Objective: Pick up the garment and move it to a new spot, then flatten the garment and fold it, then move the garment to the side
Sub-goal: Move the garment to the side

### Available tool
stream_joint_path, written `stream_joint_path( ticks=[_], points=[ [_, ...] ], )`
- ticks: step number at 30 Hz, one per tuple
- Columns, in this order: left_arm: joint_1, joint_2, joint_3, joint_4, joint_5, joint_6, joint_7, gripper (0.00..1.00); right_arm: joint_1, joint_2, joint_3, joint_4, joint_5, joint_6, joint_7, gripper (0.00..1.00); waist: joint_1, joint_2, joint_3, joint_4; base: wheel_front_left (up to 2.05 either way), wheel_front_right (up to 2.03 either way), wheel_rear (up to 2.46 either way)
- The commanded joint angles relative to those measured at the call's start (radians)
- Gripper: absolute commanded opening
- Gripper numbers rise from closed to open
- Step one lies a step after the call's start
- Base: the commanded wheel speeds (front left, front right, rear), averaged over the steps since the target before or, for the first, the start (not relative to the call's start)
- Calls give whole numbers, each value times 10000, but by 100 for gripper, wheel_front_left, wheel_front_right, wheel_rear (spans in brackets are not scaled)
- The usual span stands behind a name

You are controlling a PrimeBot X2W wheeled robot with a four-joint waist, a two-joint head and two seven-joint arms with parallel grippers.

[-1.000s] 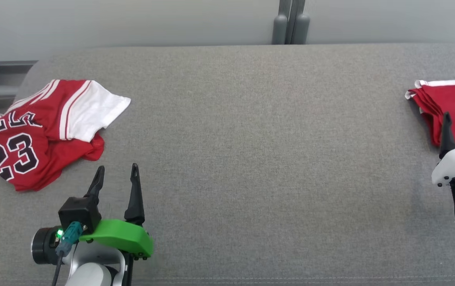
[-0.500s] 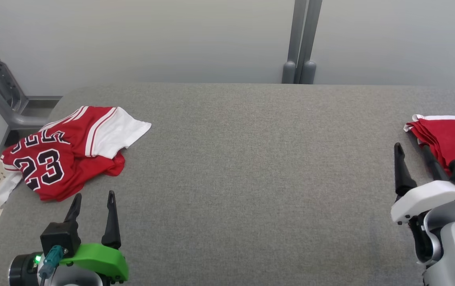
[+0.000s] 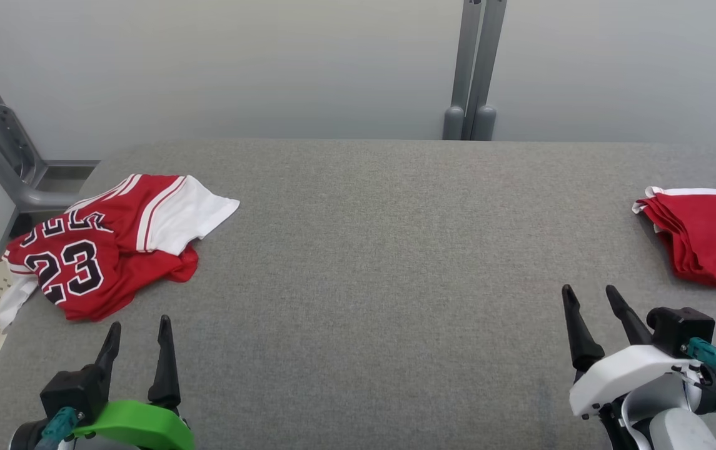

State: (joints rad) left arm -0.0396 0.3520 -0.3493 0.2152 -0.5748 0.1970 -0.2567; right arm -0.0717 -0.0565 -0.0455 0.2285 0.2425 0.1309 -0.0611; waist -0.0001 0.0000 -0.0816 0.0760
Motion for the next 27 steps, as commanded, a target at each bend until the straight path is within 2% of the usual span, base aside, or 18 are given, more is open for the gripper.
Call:
stream_joint_path(
  ticks=[1, 8, 14, 27],
  points=[
    [211, -83, 169, -48, -86, -183, -66, 100, 251, 3, 48, -137, -90, -5, -64, 100, 1, 0, -17, 30, 0, 0, 0],
    [835, -605, 954, -663, 403, -782, -88, 100, 704, 52, 339, -135, 67, -5, -314, 100, 1, 0, -84, 15, 0, 0, 0],
    [1454, -1054, 1372, -411, 1175, -1260, -92, 100, 1005, 53, 524, 258, -371, -5, -507, 100, 1, 0, -106, 24, 0, 0, 0],
    [1320, -1223, 1450, -47, 1593, -1463, -80, 100, 950, 54, 377, 358, -346, -5, -537, 100, 1, 0, 12, -26, 0, 0, 0]
  ],
)
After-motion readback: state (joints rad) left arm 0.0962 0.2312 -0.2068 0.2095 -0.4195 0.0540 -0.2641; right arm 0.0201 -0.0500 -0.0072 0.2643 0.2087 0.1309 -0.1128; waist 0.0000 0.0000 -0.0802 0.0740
